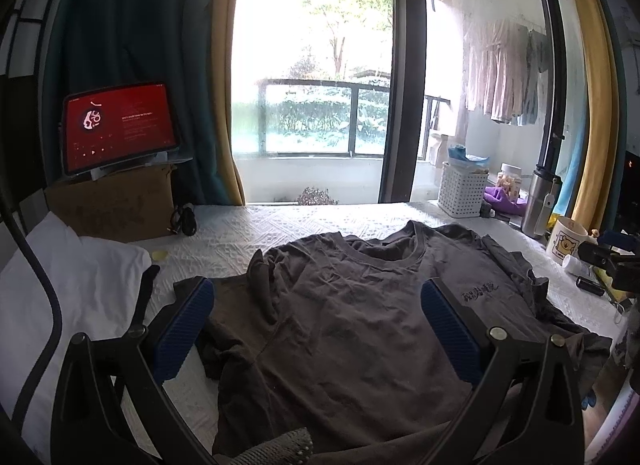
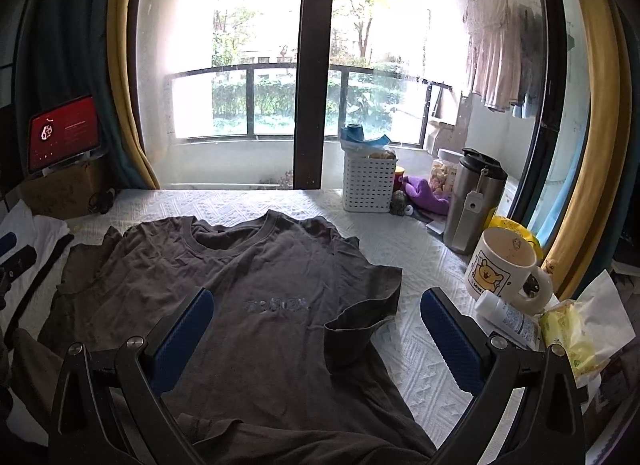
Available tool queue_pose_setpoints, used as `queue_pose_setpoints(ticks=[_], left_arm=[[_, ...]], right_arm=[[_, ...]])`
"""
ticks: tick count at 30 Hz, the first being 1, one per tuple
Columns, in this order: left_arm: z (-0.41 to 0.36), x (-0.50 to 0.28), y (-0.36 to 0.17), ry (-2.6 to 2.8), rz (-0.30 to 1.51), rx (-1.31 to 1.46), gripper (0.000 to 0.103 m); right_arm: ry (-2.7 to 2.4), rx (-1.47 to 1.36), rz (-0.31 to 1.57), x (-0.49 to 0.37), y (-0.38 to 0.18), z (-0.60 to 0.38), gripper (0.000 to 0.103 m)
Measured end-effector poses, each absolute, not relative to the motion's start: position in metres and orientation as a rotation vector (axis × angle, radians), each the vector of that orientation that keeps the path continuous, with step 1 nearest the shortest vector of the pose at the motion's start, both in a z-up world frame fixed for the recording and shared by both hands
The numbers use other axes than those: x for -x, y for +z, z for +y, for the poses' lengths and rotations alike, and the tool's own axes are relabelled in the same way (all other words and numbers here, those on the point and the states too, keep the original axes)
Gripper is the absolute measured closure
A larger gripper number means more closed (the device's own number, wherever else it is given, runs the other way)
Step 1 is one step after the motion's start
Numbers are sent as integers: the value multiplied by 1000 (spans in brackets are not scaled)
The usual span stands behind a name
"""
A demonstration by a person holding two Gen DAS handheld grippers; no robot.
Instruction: Fold small clothes
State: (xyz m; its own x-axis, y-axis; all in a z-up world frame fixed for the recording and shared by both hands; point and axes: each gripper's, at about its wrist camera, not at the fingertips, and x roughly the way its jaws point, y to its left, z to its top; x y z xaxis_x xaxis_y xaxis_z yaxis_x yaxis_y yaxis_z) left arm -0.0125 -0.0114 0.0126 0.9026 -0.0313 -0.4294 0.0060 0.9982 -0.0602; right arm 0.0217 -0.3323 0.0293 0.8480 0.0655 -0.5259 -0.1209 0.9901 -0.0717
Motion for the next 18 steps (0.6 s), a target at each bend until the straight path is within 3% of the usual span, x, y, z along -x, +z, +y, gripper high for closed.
queue_pose_setpoints(ticks=[18], left_arm=[[-9, 13, 10, -5, 465, 77, 1]], right_arm=[[103, 104, 550, -20, 30, -331, 0]])
